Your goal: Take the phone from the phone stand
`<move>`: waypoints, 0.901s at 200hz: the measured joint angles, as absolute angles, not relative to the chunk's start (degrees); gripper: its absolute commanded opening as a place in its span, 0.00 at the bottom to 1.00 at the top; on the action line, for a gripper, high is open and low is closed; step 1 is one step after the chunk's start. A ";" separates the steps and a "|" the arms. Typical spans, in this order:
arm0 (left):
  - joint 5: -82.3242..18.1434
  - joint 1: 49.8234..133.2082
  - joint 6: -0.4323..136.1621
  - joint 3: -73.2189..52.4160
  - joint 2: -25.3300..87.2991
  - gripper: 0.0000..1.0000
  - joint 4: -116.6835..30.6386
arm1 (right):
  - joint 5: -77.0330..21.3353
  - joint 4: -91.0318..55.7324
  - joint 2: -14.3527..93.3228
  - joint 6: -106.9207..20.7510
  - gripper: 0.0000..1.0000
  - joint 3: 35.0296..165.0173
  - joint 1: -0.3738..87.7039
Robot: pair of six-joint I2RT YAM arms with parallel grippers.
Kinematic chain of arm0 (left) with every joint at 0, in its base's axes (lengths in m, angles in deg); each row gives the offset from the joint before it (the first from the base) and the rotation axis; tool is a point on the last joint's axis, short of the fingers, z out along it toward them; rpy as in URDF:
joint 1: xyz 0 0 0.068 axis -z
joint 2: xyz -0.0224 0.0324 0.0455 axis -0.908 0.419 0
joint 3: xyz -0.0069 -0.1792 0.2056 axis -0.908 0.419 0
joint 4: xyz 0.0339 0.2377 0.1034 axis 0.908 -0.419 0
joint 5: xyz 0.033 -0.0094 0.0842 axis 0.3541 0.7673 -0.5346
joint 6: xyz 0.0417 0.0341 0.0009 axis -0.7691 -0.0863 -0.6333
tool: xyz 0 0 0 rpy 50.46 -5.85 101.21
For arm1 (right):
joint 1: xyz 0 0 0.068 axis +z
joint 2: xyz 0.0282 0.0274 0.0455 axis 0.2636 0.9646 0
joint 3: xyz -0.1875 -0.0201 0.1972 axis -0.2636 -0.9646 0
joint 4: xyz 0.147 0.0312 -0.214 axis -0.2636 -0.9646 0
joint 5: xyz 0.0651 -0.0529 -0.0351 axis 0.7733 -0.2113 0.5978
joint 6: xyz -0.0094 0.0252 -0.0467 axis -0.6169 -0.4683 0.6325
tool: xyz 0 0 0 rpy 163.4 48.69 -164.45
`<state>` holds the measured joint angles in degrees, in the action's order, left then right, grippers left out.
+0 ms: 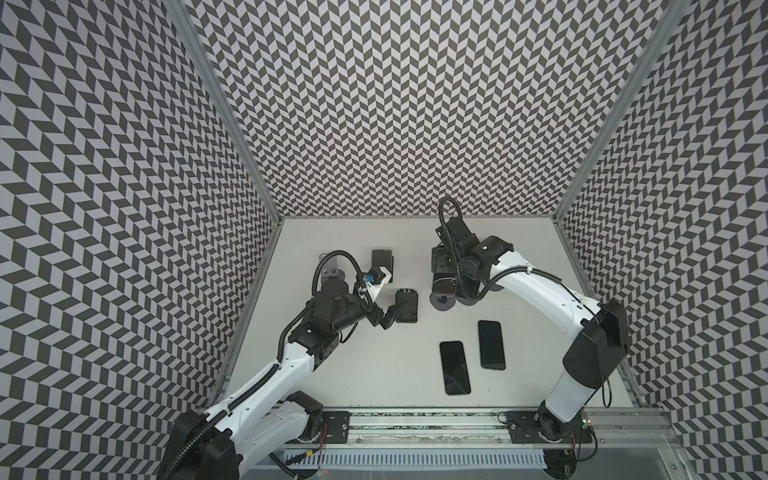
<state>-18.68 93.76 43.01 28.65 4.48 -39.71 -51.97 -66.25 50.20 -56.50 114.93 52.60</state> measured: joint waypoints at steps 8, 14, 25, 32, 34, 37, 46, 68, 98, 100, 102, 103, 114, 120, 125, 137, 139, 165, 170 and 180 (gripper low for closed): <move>-18.68 93.80 43.47 28.63 4.19 1.00 -40.11 | -51.44 -66.38 49.53 -56.52 0.63 114.19 52.62; -18.70 93.89 43.73 28.58 3.95 1.00 -40.52 | -51.05 -66.64 48.98 -56.59 0.63 113.53 52.67; -18.72 94.15 44.19 28.32 3.54 1.00 -41.46 | -50.50 -66.99 48.08 -56.76 0.63 112.53 52.78; -18.72 94.39 44.47 28.06 3.23 1.00 -42.03 | -50.13 -67.25 47.54 -56.94 0.63 111.96 52.89; -18.74 94.46 44.56 28.02 3.17 1.00 -42.12 | -50.06 -67.30 47.36 -56.98 0.63 111.78 52.95; -18.74 94.53 44.65 27.93 3.01 1.00 -42.29 | -49.93 -67.36 47.12 -57.07 0.63 111.57 53.02; -18.76 94.74 44.93 27.80 2.47 1.00 -42.73 | -49.56 -67.65 46.42 -57.42 0.63 110.93 53.15; -18.94 95.07 45.50 27.71 1.31 1.00 -43.63 | -48.75 -68.24 44.81 -58.23 0.63 109.82 53.87; -19.24 95.44 46.46 27.71 0.98 1.00 -45.13 | -48.14 -68.87 43.32 -59.54 0.63 109.05 55.68; -19.29 95.49 46.46 27.71 0.98 1.00 -45.22 | -48.12 -68.87 43.21 -59.60 0.63 108.92 55.79; -19.29 95.53 46.55 27.71 0.98 1.00 -45.33 | -48.05 -68.89 43.14 -59.71 0.63 108.81 55.90; -19.29 95.55 46.57 27.71 0.98 1.00 -45.35 | -48.01 -68.91 43.10 -59.76 0.63 108.79 55.97; -19.29 95.84 46.72 27.71 0.98 1.00 -45.88 | -47.68 -69.24 42.73 -60.28 0.63 108.33 56.60; -19.29 95.99 46.81 27.69 0.98 1.00 -46.09 | -47.46 -69.44 42.60 -60.54 0.63 108.11 56.97; -19.29 96.12 46.85 27.60 0.98 1.00 -46.44 | -47.38 -69.55 42.53 -60.74 0.63 107.94 57.26; -19.27 96.45 46.88 27.12 0.98 1.00 -47.65 | -47.14 -69.83 42.44 -61.29 0.63 107.70 57.96; -19.27 96.51 46.90 27.03 0.98 1.00 -47.82 | -47.07 -69.90 42.44 -61.35 0.63 107.65 58.05; -19.24 97.41 46.90 25.41 0.70 1.00 -50.53 | -46.04 -69.92 42.14 -62.55 0.63 106.84 59.42; -19.22 97.52 46.88 25.04 0.57 1.00 -51.30 | -45.69 -69.96 42.05 -62.95 0.62 106.60 59.68; -19.24 97.78 46.88 24.39 0.33 1.00 -52.61 | -45.19 -69.94 41.94 -63.45 0.62 106.19 60.14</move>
<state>-19.24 97.78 46.88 24.39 0.33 -52.61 -45.19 -69.94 41.94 -63.45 106.19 60.14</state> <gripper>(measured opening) 0.997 0.727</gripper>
